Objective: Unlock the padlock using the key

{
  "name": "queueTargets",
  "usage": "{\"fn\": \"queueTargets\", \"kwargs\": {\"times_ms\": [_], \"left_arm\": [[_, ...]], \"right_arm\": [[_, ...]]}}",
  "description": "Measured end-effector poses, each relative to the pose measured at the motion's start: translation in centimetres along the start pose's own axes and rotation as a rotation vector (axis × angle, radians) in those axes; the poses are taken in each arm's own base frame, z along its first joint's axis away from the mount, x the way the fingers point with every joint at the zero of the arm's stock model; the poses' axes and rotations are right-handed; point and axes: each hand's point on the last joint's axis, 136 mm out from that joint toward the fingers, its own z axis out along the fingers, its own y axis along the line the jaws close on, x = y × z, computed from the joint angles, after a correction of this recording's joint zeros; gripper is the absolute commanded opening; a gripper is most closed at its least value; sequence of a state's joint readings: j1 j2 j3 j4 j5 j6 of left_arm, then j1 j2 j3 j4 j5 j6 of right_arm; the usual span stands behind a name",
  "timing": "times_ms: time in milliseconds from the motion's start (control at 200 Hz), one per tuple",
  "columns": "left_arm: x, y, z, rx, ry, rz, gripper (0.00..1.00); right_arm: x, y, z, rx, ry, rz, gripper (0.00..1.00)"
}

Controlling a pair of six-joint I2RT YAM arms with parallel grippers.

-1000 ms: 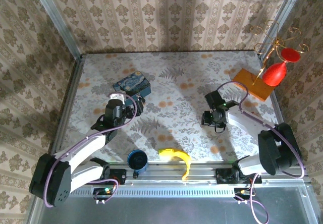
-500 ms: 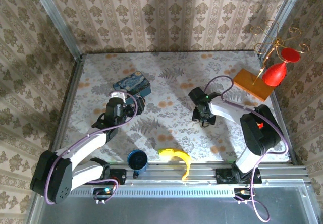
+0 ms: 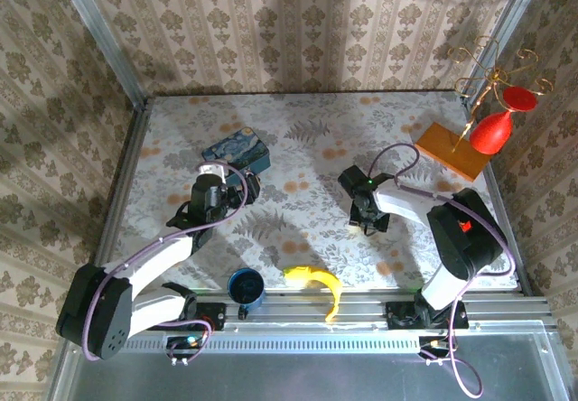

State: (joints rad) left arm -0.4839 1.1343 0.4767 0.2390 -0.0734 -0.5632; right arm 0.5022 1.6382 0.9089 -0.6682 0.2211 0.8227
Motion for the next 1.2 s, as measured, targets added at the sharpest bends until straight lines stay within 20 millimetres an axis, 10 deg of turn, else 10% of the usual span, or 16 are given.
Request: {"fn": "queueTargets", "kwargs": {"times_ms": [690, 1195], "left_arm": [[-0.7, -0.2, -0.7, 0.010, -0.030, -0.012, 1.00], [-1.5, 0.1, -1.5, -0.008, -0.076, -0.016, 1.00]], "right_arm": [[-0.4, -0.2, -5.2, -0.017, 0.054, -0.464, 0.57], [1.5, -2.4, -2.6, 0.160, 0.220, -0.522, 0.56]]}}
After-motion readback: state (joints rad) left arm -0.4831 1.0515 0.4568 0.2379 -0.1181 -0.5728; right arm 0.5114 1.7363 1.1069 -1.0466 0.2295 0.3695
